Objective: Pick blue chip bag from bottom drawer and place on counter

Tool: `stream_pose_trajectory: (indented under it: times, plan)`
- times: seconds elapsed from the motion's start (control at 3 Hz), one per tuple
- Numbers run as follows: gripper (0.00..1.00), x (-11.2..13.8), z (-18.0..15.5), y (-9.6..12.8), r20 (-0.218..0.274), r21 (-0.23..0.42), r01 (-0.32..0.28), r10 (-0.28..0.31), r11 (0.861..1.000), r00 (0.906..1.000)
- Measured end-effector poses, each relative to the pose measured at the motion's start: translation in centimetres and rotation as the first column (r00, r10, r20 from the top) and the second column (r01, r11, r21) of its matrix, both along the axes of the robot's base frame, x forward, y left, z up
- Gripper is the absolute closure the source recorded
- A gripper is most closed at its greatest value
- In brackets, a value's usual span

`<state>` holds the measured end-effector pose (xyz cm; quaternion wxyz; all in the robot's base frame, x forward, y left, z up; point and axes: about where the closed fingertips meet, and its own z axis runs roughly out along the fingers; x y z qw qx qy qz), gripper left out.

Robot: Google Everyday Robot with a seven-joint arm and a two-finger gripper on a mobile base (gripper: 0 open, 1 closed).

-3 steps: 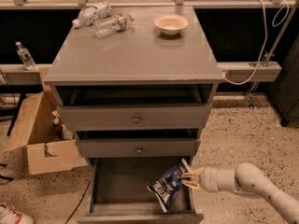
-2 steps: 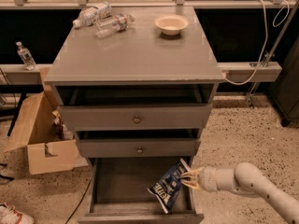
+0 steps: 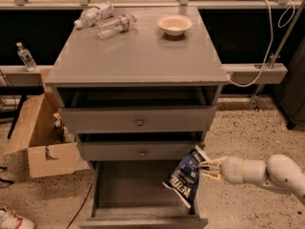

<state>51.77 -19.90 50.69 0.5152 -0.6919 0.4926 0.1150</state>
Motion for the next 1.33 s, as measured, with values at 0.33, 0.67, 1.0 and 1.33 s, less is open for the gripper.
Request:
stream_pose_trajectory:
  times: [0.33,0.67,1.0,1.33]
  plan:
    - [1.00,0.4,8.0,-2.7,0.077,-0.028,0.035,-0.033,0.999,0.9965]
    - [1.00,0.4,8.8,-3.0,0.085,-0.016,0.042,-0.040,0.999,0.9956]
    - [1.00,0.5,13.7,-4.6,0.131,0.057,0.078,-0.084,0.995,0.9878]
    - [1.00,0.8,23.1,-6.8,0.217,0.112,0.143,-0.165,0.983,0.9623]
